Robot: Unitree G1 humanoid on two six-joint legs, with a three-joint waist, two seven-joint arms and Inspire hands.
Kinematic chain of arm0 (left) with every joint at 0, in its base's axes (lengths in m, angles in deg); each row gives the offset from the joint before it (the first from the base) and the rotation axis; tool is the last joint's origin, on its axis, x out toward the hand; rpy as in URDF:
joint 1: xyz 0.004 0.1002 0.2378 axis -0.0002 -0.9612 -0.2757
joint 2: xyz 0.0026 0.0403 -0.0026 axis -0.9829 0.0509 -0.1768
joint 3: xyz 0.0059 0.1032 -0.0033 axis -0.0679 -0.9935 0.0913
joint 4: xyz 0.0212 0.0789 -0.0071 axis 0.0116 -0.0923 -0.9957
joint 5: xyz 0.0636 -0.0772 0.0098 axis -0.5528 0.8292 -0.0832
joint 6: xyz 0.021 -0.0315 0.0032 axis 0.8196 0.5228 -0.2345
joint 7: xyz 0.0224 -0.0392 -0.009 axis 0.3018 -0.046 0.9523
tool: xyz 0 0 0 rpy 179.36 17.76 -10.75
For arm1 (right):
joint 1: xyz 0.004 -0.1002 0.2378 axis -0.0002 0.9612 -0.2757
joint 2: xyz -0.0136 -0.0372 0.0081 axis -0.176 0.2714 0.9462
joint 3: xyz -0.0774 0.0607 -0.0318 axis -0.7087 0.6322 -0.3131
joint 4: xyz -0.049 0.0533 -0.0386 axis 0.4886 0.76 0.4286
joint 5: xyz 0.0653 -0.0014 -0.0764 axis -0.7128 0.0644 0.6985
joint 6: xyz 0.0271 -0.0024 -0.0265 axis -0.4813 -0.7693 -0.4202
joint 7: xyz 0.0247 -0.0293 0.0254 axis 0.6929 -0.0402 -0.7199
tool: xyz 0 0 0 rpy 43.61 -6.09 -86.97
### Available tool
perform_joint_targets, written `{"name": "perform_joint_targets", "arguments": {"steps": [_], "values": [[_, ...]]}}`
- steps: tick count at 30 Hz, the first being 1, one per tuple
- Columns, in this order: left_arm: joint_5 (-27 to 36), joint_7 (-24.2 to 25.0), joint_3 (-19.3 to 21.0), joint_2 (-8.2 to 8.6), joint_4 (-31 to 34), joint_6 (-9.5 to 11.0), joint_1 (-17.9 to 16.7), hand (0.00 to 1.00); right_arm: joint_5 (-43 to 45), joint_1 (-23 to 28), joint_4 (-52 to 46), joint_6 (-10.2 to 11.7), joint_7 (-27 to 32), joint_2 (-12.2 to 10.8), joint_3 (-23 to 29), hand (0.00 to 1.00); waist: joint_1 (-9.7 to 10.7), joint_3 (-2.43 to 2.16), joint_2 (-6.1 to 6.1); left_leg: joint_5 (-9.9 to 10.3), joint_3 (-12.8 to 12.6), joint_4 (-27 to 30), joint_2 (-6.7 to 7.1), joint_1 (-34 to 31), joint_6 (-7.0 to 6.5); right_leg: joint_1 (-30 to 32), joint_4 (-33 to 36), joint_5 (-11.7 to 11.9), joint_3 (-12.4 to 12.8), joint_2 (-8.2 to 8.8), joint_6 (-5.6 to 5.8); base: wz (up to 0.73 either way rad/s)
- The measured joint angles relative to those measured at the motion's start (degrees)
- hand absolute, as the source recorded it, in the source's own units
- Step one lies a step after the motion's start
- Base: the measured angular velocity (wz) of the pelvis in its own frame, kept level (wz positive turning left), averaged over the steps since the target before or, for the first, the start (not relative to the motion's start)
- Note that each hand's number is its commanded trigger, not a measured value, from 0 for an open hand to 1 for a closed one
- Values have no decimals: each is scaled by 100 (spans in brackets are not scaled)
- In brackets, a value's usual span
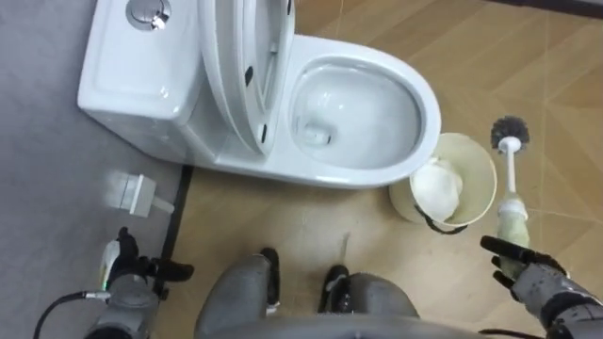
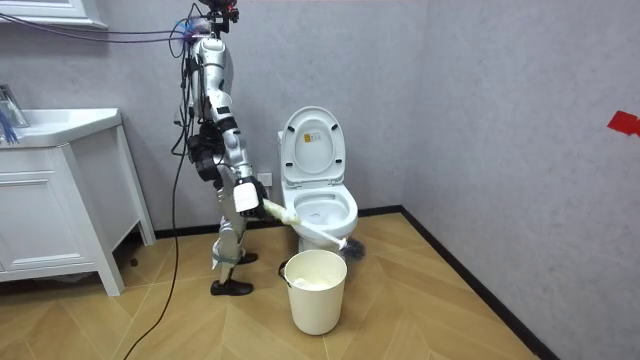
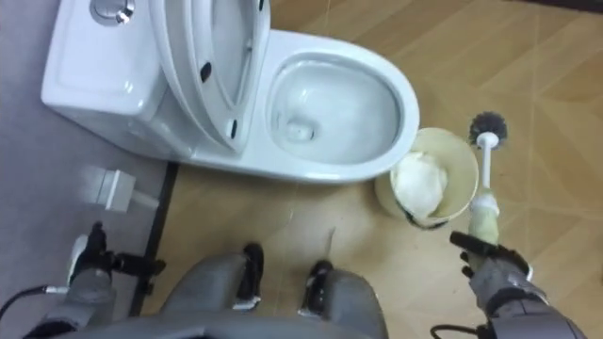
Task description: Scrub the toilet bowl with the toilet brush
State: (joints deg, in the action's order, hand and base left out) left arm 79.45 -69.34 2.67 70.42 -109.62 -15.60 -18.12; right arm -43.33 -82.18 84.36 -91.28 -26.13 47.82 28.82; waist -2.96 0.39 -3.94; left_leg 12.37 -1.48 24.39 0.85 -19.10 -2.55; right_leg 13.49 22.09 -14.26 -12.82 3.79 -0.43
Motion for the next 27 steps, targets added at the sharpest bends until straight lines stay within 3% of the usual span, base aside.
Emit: {"name": "perform_joint_targets", "arguments": {"steps": [6, 12, 16, 20, 25, 27], "values": [[-314, 5, 307, 12, 600, 140, -697, 0, 649, 467, -566, 129, 14, -223, 19, 100, 62, -15, -7, 11, 36, -421, 14, 732, 25, -840, -650, 112, -31, -93, 36, 1], [-962, -7, 656, 80, 1481, 177, -1010, 0, 1589, 779, -1015, 300, -31, -451, 18, 100, 93, -14, 41, 13, 187, -516, 76, 1029, 30, -1250, -857, 116, -178, -78, 39, 15], [-1478, -122, 868, 311, 2224, 233, -1129, 0, 2183, 906, -1260, 367, -143, -556, 5, 100, -71, -23, 141, 16, 269, -605, 95, 1175, 35, -1393, -861, 114, -363, -50, 44, 7], [-1661, -308, 877, 400, 2627, 448, -1157, 0, 2581, 931, -1271, 469, -161, -572, -27, 100, -205, -25, 167, 17, 356, -590, 109, 1191, 37, -1489, -861, 111, -551, -36, 49, 16], [-1968, -509, 997, 428, 3837, 593, -1677, 0, 3017, 1073, -1365, 675, -167, -591, -31, 100, -236, -18, 118, 2, 633, -568, 198, 1311, 50, -1736, -988, 79, -797, -4, 87, 27], [-2070, -570, 1001, 427, 4286, 678, -1764, 0, 3133, 1080, -1281, 756, -182, -622, -31, 100, -364, -28, 68, -3, 674, -569, 213, 1325, 55, -1770, -1047, 53, -816, -8, 92, 13]]}}
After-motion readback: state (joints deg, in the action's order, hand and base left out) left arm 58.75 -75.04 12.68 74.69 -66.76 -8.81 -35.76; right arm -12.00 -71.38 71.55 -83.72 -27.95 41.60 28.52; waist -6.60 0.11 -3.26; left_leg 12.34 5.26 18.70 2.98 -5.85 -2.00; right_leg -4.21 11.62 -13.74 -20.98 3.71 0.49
